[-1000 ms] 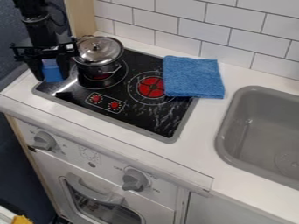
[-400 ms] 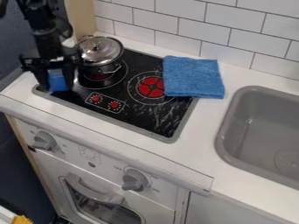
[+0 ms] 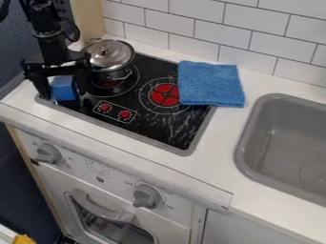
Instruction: Move the blue object to the lower left corner of the stove
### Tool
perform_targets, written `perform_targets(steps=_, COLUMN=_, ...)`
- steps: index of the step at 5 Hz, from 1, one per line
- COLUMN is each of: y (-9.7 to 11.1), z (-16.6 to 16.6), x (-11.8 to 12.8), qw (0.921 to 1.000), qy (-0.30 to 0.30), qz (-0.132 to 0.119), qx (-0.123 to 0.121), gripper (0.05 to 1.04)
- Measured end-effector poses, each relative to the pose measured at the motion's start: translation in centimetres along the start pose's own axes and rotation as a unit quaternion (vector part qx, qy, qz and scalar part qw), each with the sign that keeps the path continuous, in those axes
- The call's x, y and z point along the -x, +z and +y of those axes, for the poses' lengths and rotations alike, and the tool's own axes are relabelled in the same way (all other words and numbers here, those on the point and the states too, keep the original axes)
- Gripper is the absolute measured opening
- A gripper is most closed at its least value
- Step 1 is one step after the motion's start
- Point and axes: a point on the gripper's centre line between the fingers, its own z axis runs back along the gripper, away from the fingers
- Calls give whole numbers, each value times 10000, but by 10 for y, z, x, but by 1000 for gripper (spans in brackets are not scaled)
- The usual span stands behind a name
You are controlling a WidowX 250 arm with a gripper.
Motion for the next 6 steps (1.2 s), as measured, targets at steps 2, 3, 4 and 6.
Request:
perform_targets(steps=2, y=12, z=-3, x=-6, qw=9996, qy=-157, qz=222, qx=48, gripper=1000)
perform_targets(steps=3, y=16, z=-1, x=-5, qw=9994, qy=-84, qz=338, qx=-16, gripper=1000)
perform_targets(steps=4, y=36, z=1, x=-7, qw=10000, qy=-27, qz=75, qx=-22, gripper=1000)
perform_targets(steps=6, y=89, z=0, x=1, qw=9979, qy=-104, qz=-625, qx=129, gripper=1000)
